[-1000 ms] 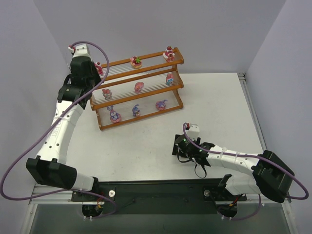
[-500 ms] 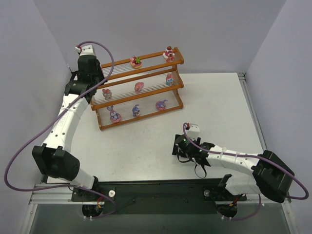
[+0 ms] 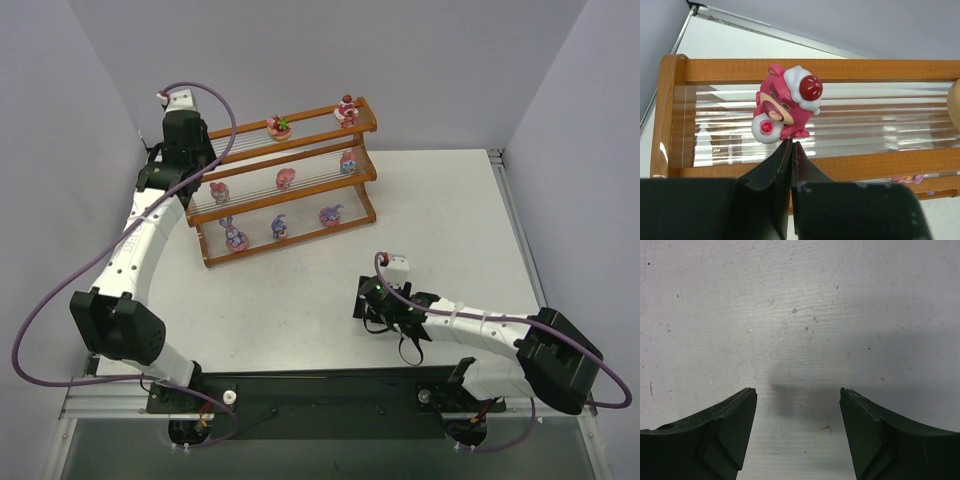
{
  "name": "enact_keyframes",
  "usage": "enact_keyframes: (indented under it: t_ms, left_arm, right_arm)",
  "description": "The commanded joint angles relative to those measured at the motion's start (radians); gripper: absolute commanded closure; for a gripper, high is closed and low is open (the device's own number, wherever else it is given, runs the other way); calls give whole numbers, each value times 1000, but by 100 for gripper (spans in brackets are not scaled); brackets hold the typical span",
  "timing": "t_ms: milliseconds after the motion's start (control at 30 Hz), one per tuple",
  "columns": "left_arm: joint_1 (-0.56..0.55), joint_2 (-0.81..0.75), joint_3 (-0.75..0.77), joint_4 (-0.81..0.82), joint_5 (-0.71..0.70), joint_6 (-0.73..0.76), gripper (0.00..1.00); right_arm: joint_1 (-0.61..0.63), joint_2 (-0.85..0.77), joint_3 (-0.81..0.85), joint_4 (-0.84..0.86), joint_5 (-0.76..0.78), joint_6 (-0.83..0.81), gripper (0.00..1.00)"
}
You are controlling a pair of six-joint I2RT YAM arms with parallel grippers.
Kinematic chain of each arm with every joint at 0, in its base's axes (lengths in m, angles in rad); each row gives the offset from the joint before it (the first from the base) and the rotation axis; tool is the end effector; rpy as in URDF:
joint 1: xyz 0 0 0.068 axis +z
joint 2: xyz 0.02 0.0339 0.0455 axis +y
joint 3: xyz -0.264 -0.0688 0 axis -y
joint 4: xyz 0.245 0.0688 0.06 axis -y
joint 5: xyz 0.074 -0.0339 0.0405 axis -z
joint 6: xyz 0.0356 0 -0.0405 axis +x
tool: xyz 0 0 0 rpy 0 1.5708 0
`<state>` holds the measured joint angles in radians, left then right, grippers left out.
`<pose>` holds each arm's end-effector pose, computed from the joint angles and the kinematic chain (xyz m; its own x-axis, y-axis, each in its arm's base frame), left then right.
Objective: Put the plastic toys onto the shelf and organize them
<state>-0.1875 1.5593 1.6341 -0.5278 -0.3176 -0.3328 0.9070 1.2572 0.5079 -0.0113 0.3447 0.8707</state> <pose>0.3496 -0.0550 0.4084 -0.3741 -0.2449 -0.8945 -0.2338 0.9582 -0.1646 0.1553 0.1790 0.1676 -0.7253 0.2411 -0.6449 -0.0556 0.9131 0.4039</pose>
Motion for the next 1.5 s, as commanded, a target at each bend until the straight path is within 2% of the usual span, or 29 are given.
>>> enact_keyframes:
  t_ms: [0, 700, 1067, 1467]
  left_arm:
    - [5, 30, 43, 29, -3, 1, 89]
    - [-1, 44, 29, 100, 67, -22, 89]
    - [-4, 45, 29, 115, 54, -11, 90]
    - [-6, -64, -13, 72, 12, -8, 89]
  right_arm:
    - [6, 18, 32, -15, 39, 2, 32]
    - [4, 30, 35, -12, 42, 4, 32]
    - [6, 31, 32, -12, 48, 4, 32]
    - [3, 38, 34, -12, 45, 4, 32]
